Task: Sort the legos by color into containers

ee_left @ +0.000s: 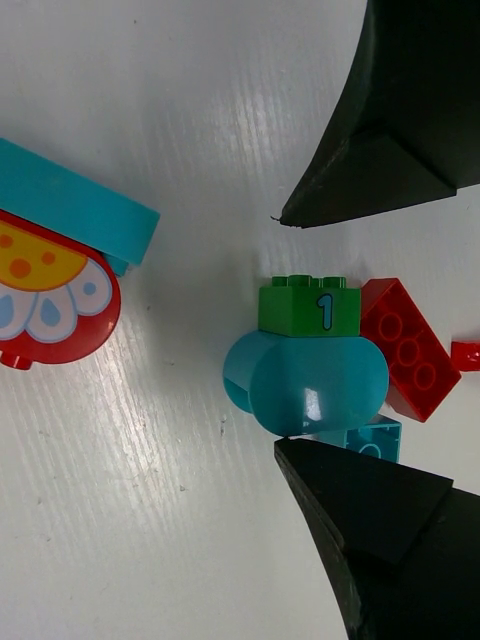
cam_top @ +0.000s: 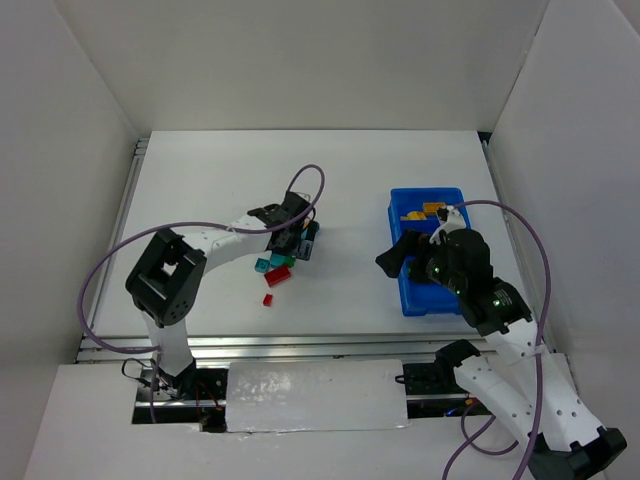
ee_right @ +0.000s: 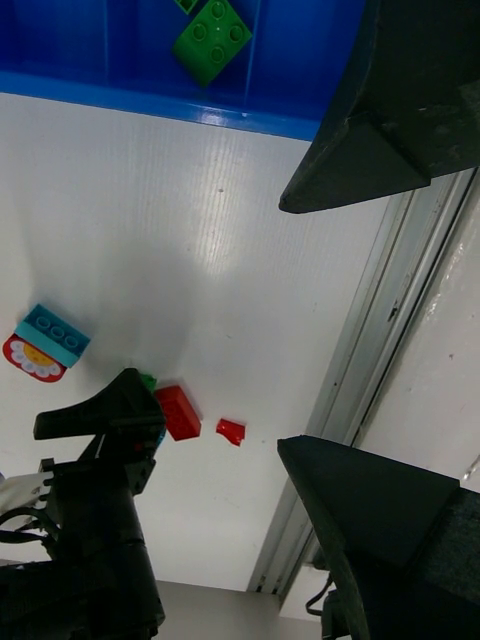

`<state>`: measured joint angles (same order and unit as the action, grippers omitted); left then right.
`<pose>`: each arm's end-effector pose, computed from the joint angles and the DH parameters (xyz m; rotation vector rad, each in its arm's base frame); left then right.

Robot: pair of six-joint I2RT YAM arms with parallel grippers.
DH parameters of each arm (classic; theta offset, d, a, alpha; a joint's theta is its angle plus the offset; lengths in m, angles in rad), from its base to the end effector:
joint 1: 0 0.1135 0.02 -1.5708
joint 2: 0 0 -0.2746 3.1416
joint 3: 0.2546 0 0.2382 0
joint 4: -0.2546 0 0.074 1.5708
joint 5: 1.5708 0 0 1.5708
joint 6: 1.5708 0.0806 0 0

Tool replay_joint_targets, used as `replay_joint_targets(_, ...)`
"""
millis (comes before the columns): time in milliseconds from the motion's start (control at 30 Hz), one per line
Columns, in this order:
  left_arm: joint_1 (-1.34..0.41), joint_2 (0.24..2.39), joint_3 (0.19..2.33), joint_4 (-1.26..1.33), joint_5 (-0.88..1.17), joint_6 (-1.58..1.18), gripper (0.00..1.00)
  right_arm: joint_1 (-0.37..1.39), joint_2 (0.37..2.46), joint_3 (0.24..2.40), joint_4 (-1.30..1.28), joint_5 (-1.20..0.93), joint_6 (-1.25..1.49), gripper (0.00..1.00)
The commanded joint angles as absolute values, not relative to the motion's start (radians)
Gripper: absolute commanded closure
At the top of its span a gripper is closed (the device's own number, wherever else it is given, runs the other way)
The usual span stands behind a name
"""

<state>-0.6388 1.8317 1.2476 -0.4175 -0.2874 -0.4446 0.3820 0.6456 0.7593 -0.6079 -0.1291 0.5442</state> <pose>0.3329 -0.2188 0.1743 0.1376 2.5087 -0.0674 0.1431 0.0687 0.2915 0.0908 2.1345 0.6929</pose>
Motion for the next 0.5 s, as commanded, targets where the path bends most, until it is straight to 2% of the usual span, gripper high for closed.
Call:
replay_joint_targets(0, -0.62, 1.836, 1.226, -0.397, -0.29, -0.445, 0.01, 0.39, 0.623, 0.752, -0.607, -0.15, 0.538, 0.0)
replay_joint_targets(133, -0.611, 1.833, 1.204, -0.359, -0.249, -0.436, 0.09, 0.391, 0.615, 0.75, -0.607, -0.167, 0.538, 0.0)
replay_joint_targets(167, -0.611, 1.839, 1.204, -0.356, -0.242, -0.434, 0.14, 0.391, 0.615, 0.752, -0.609, -0.167, 0.538, 0.0)
replay_joint_targets(333, -0.611, 1.842, 1.19, -0.347, -0.245, -0.448, 0.15, 0.391, 0.615, 0.756, -0.614, -0.175, 0.54, 0.0)
replay_joint_targets(433, -0.611, 1.83, 1.175, -0.319, -0.219, -0.443, 0.37, 0.39, 0.614, 0.752, -0.611, -0.175, 0.541, 0.0)
replay_joint_targets(467, -0.612, 1.832, 1.177, -0.316, -0.212, -0.442, 0.54, 0.391, 0.614, 0.752, -0.609, -0.179, 0.541, 0.0)
